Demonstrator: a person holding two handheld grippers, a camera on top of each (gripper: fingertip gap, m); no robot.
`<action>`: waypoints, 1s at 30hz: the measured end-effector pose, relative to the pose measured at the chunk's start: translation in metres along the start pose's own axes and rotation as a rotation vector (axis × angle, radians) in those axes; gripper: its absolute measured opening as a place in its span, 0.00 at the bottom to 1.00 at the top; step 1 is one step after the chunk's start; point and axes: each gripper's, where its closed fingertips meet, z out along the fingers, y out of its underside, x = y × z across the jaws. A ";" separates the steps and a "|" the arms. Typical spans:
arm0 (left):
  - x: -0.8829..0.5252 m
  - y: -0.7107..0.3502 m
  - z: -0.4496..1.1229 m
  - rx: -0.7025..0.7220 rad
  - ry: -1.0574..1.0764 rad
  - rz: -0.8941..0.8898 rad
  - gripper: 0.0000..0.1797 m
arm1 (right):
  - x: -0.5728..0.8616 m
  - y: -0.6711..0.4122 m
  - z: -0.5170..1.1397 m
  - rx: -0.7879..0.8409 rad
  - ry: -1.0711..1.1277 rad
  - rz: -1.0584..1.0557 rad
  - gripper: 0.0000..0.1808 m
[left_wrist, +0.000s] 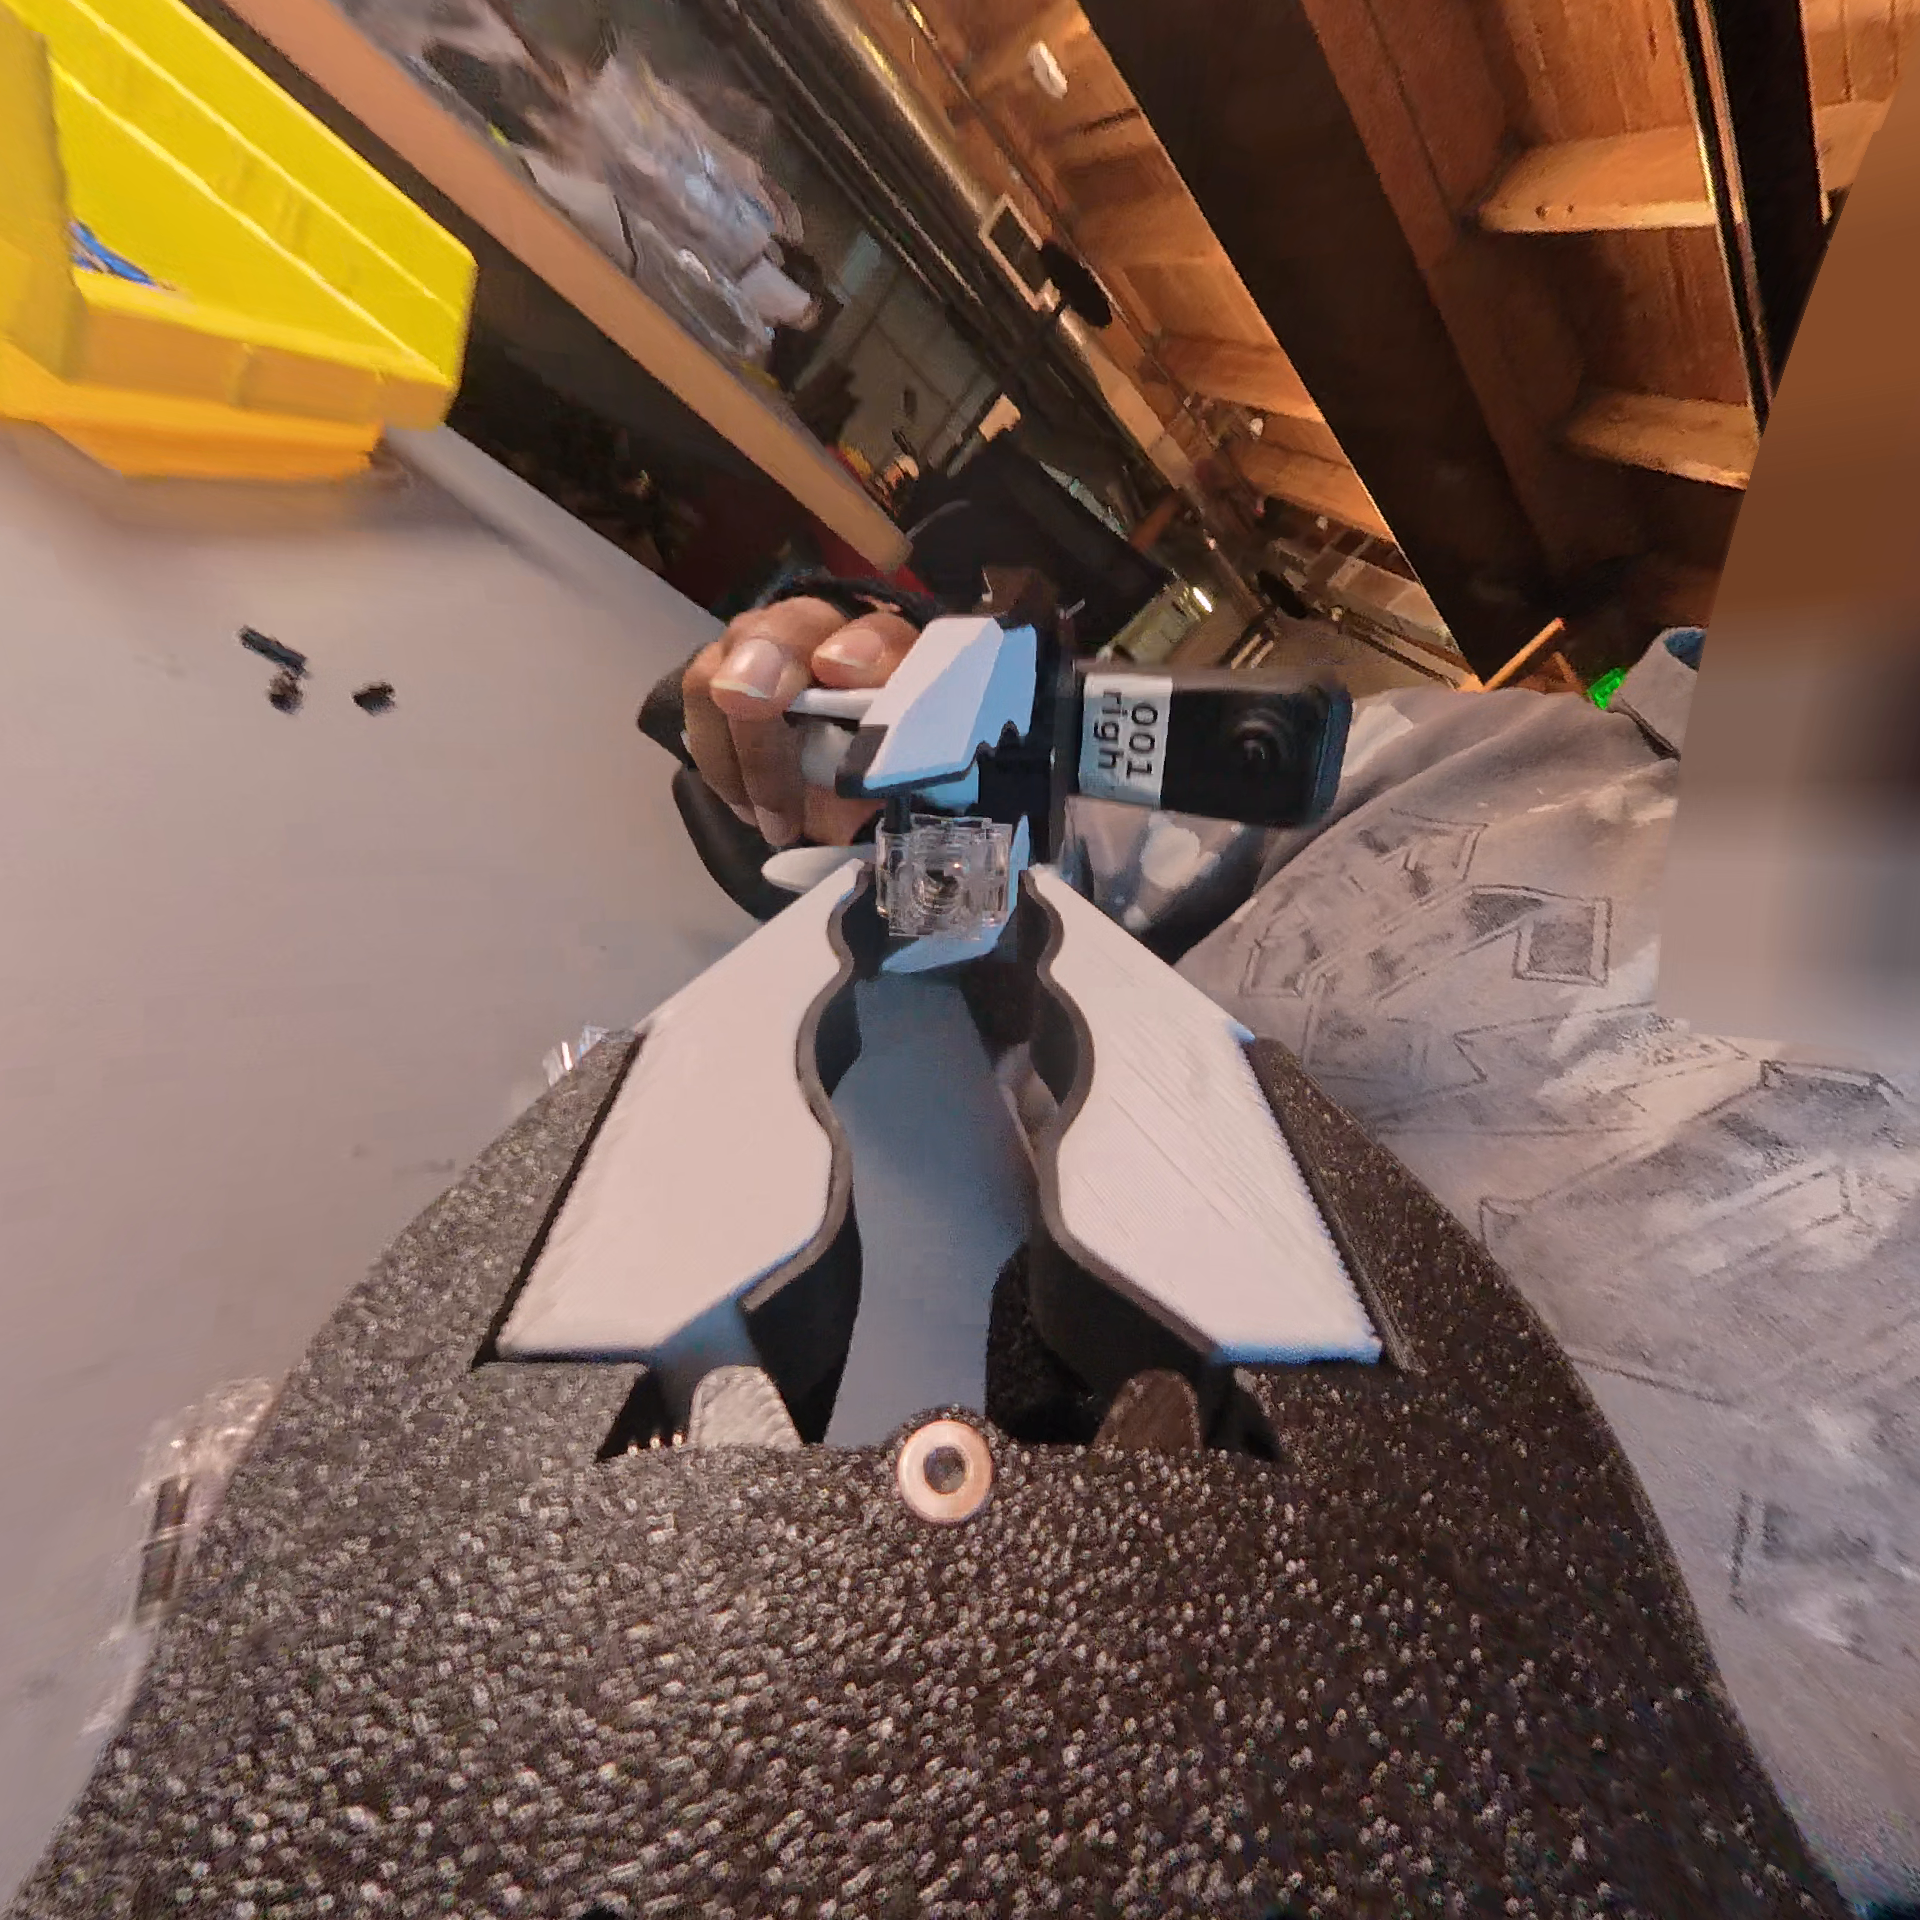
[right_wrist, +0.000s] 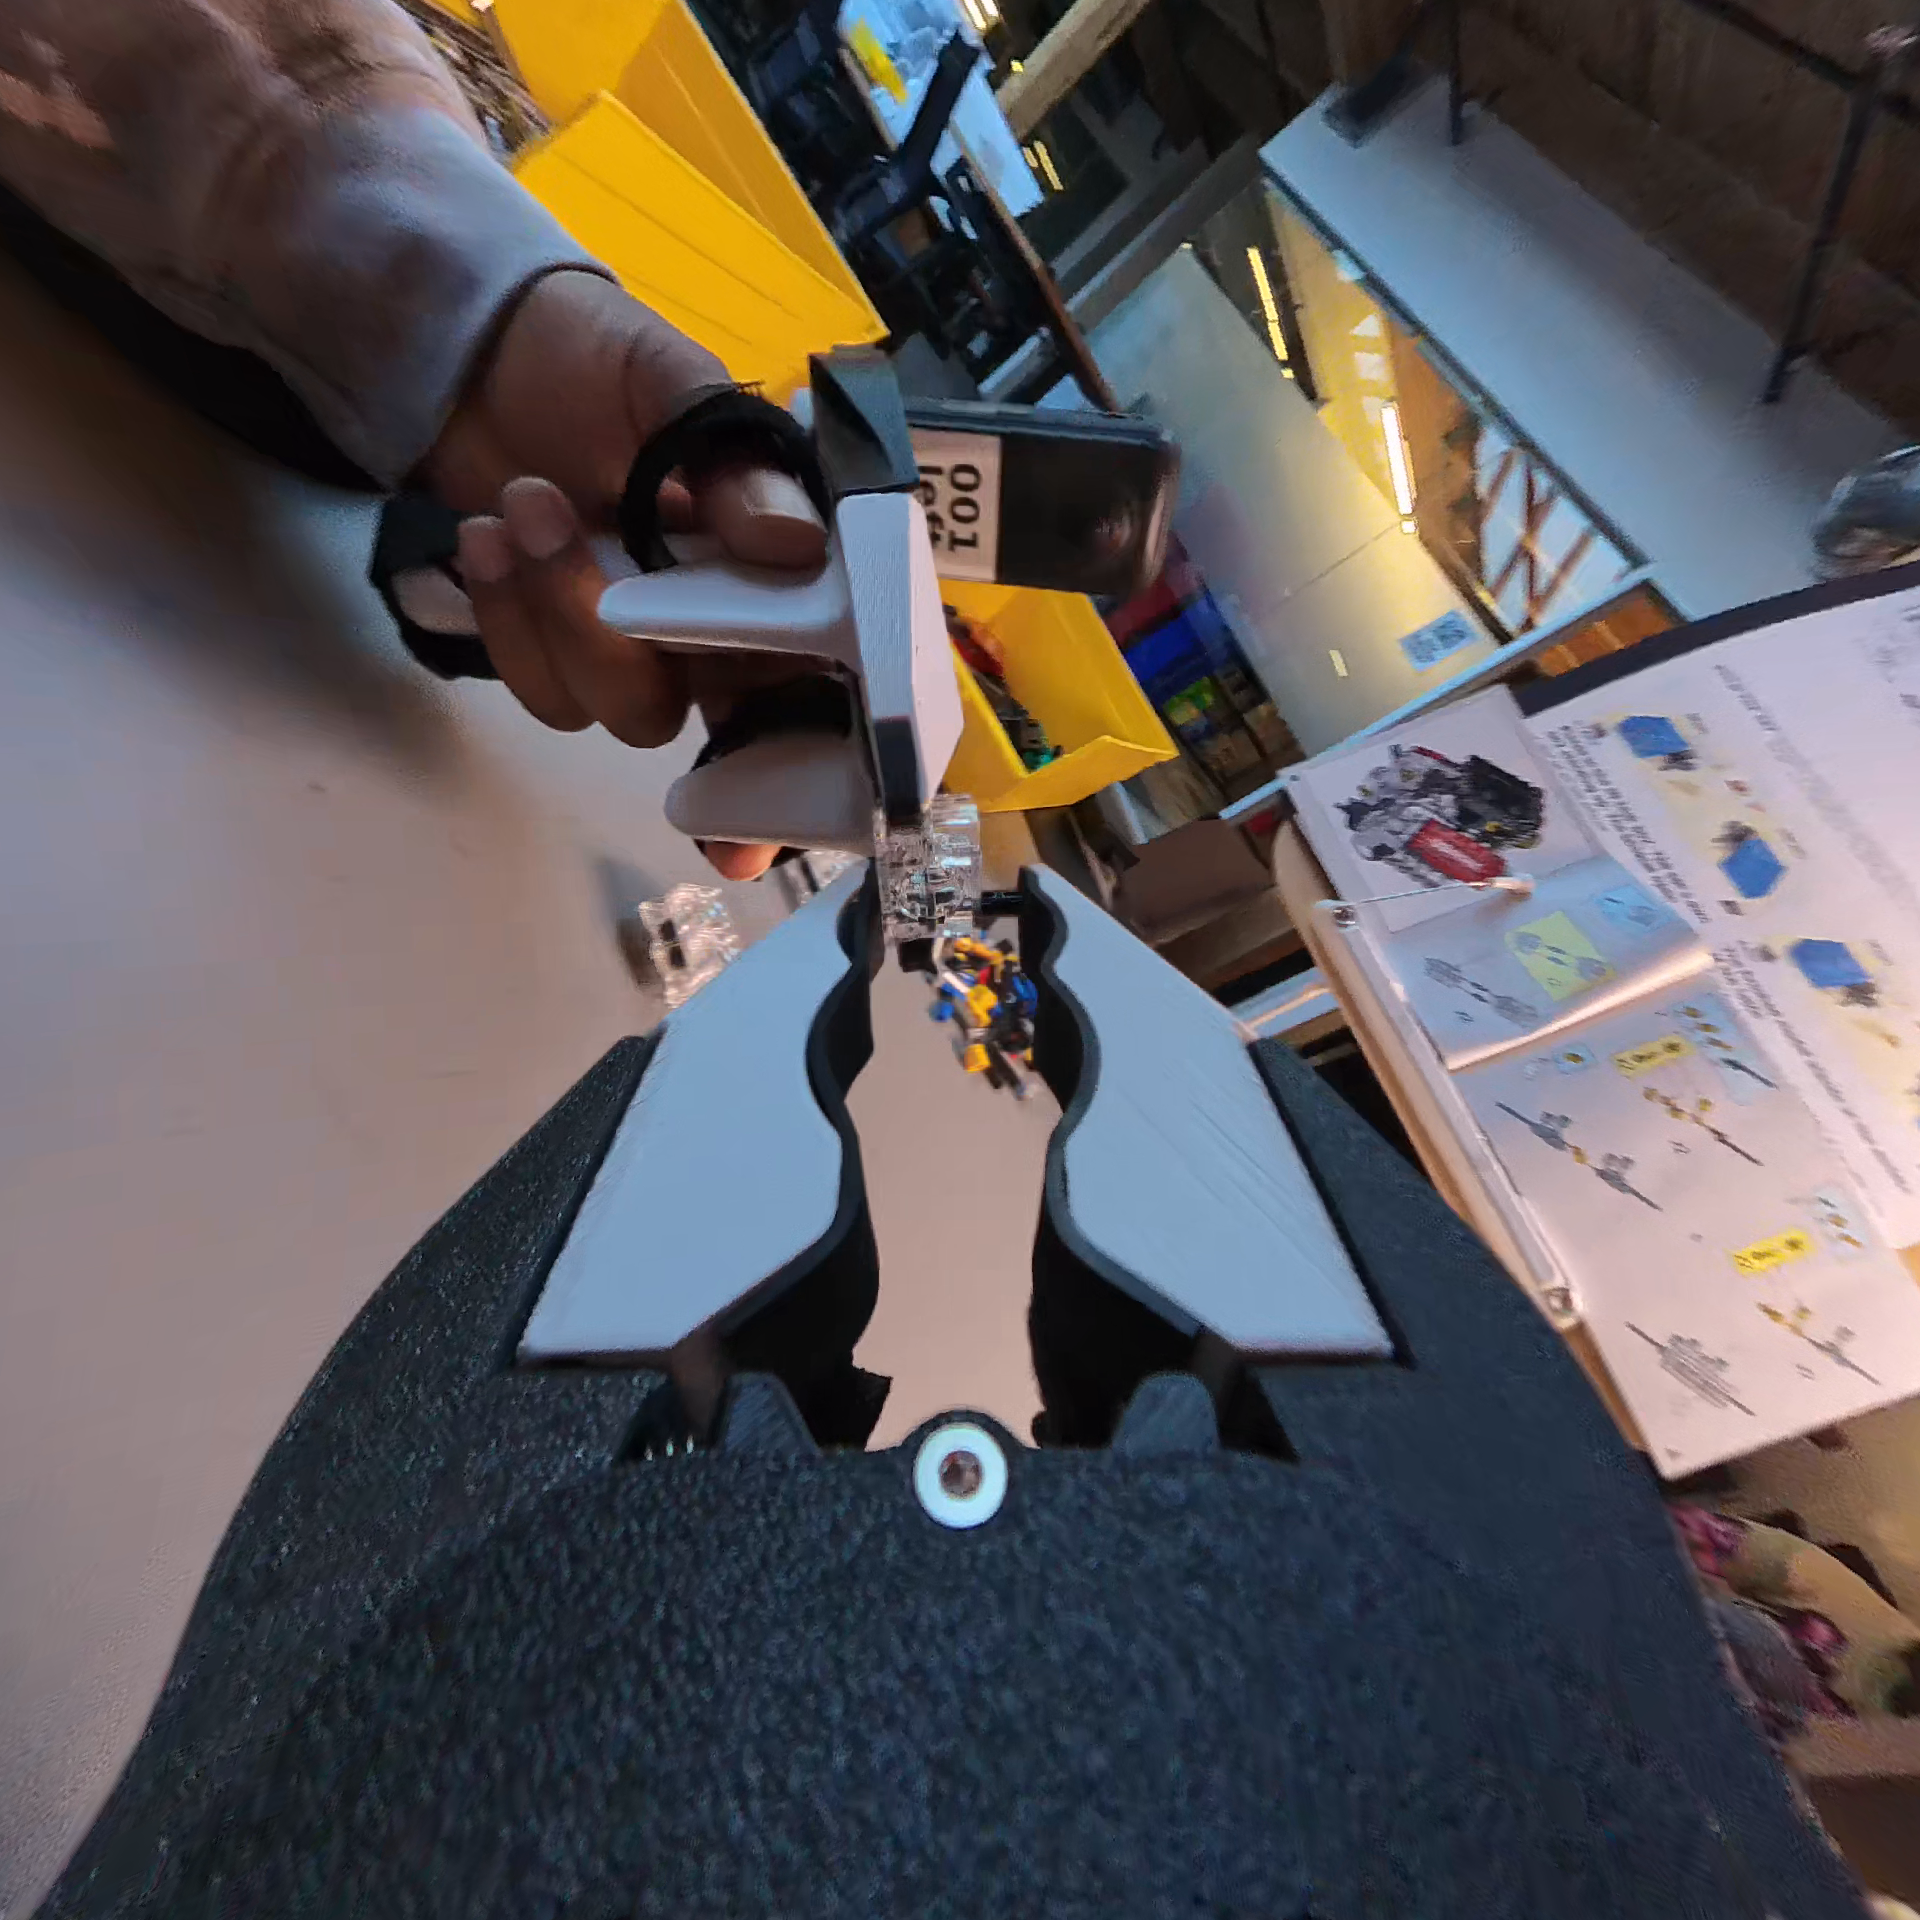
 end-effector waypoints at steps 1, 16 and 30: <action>0.000 -0.005 0.000 0.033 -0.015 0.017 0.13 | 0.004 0.000 0.001 -0.005 0.040 -0.021 0.13; -0.077 0.064 -0.043 -0.645 -0.635 0.430 0.12 | 0.026 0.105 -0.026 -0.252 -0.252 0.547 0.20; -0.090 0.079 -0.042 -0.809 -0.686 0.488 0.13 | 0.017 0.207 -0.091 -0.631 -0.331 0.717 0.13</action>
